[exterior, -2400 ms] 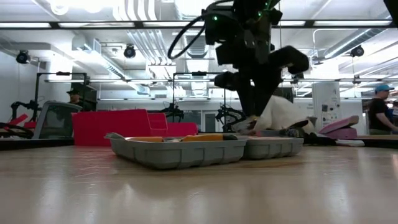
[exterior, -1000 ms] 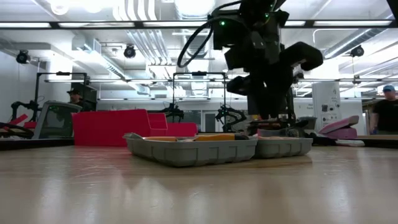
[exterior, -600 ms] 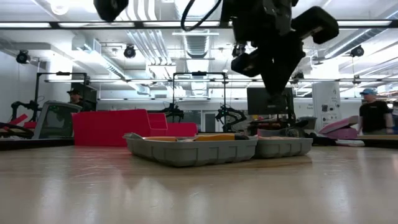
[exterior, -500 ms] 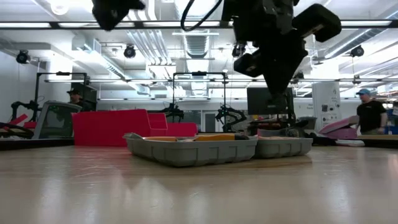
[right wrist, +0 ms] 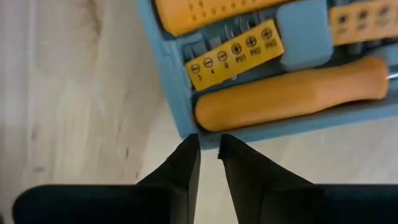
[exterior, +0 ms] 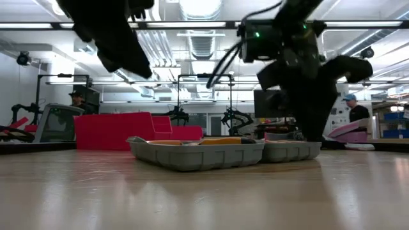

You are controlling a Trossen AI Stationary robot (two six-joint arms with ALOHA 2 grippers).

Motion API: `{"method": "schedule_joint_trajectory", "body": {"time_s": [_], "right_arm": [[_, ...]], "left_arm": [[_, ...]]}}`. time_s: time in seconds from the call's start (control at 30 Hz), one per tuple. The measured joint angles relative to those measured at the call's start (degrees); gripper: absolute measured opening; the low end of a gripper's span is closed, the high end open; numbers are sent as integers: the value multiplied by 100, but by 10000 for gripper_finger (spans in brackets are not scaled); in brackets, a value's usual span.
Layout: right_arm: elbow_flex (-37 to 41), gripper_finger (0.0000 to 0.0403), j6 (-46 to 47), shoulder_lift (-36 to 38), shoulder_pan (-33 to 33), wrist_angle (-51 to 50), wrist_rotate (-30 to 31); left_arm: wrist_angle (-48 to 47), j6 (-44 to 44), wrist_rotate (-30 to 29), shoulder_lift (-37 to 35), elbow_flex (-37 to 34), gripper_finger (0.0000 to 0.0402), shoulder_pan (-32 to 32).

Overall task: Prefit tool cases
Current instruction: Adjust the tools to fit the prefit tool case

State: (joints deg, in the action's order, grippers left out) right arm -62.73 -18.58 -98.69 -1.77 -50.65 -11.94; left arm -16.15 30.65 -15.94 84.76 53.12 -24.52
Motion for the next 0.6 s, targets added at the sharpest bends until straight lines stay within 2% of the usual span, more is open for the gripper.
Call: {"method": "schedule_joint_trajectory", "body": {"time_s": [0.23,0.47,0.6], "right_arm": [[468,40,469,430,-1,636,-6],[413,49,856,1073,-1,647,12],[468,58,991,1290,-1,621,382]], "left_arm": [[112,-74,2,393,236,114,154],[110,-161,2,776,590,114,406],[71,-17,44,1009,697,114,532]]}}
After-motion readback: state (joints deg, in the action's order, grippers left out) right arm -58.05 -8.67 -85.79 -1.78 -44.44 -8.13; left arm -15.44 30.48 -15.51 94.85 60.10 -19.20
